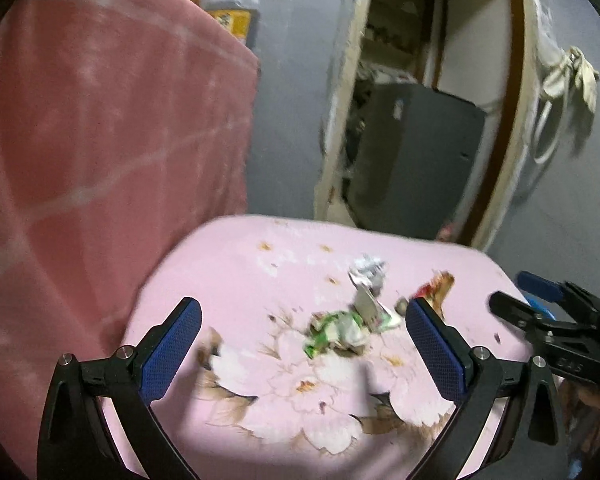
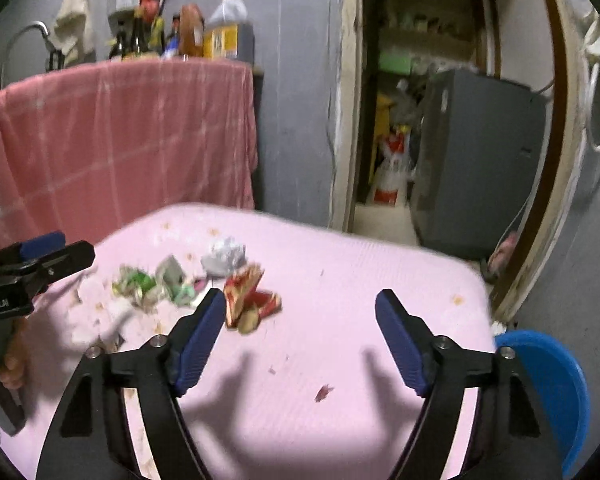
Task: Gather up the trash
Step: 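Move both grippers back over the trash pile on the table, then grasp a brown scrap with the right gripper while the left gripper grasps a green wrapper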
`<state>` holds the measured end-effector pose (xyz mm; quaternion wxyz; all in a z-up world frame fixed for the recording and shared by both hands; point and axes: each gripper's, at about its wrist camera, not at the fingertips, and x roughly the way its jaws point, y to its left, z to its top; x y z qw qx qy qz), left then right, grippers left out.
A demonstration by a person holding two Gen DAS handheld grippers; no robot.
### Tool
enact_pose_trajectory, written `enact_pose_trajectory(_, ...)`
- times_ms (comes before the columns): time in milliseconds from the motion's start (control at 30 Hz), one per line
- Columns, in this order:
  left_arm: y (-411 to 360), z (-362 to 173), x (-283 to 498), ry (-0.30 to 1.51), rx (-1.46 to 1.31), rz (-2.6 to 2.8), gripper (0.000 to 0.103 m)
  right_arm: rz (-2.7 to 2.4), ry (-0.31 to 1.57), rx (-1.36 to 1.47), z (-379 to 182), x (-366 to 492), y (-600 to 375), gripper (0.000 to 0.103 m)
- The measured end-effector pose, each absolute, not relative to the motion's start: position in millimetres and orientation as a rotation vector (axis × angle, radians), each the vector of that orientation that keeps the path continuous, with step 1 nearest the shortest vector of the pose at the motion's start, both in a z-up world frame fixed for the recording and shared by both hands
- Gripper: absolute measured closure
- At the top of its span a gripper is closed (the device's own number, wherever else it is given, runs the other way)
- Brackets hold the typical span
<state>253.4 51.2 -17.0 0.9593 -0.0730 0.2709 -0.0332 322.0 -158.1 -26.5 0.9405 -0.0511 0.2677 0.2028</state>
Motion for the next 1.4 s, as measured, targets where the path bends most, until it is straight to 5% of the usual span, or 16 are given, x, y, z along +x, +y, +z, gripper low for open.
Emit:
enact_pose_trajectory(200,48,-27,270,0.650,-0.150,-0.130,0.031,0.451,0.642,-0.111,-42,333,-154,0.049)
enact_pose_trajectory(367,47,-40,286,0.757,-0.174,-0.172,0.054,0.499,0.689,-0.109,-48,338,-152,0.053)
enact_pose_trajectory(667,52,-41,288,0.766,-0.213,-0.187,0.074,0.528,0.751,-0.178,-54,345,-135,0.064)
enact_pose_trajectory(1400,52,-42,292,0.784,-0.225,-0.169,0.078,0.611,0.836,-0.219,-60,363,-113,0.089)
